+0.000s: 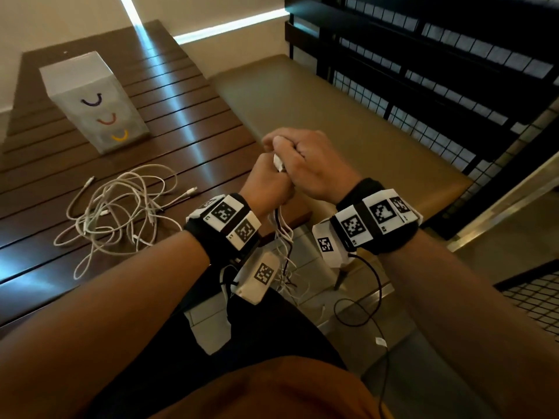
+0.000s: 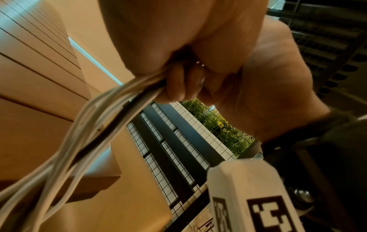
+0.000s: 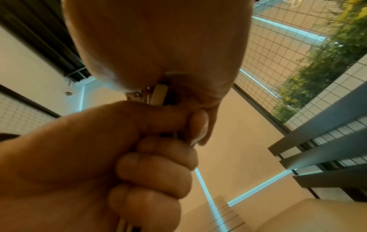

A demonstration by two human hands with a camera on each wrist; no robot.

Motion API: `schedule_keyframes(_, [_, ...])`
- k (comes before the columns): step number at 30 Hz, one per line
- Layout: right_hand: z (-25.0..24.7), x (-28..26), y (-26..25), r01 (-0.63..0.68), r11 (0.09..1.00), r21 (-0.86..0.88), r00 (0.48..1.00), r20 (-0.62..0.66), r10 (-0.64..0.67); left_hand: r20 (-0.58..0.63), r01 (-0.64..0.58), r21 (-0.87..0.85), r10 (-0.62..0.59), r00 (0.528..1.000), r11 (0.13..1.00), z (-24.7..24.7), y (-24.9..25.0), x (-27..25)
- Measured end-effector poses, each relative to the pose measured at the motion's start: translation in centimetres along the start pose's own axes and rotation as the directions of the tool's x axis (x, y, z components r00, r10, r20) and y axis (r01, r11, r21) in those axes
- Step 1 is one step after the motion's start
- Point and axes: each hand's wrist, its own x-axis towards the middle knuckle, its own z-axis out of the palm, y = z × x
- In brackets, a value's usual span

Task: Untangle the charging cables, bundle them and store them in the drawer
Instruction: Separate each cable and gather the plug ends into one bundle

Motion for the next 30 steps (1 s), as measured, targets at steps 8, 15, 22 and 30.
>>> schedule_keyframes(8, [0.1,0.9,-0.2,0.033,0.985,-0.170,0.999,0.005,-0.033,-0.017,-0.206,0.159,0.212,0.977,0.965,-0.5,1.1,0.3])
schedule_keyframes(15, [0.7,0.9,-1.2,-0.112,0.983,0.144,0.994,0.034,0.108,-0.026,-0.044,-0.048,0.043,0.999,0.998,-1.1,0.3,-0.6])
schedule_keyframes(22, [7.6,0.5,-2.0,-0.526,0.676,0.516,0.850,0.349,0.394,-0.165,0.135,-0.572,-0.275,0.947,0.809,-6.9,2.3,-1.4])
schedule_keyframes(30, [15.4,-0.7,-1.3,-0.374,0.926,0.046,0.755,0.595,0.275,-0.228,0.074,-0.726,-0.340,0.912,0.684,-18.3,-2.1,-7.0])
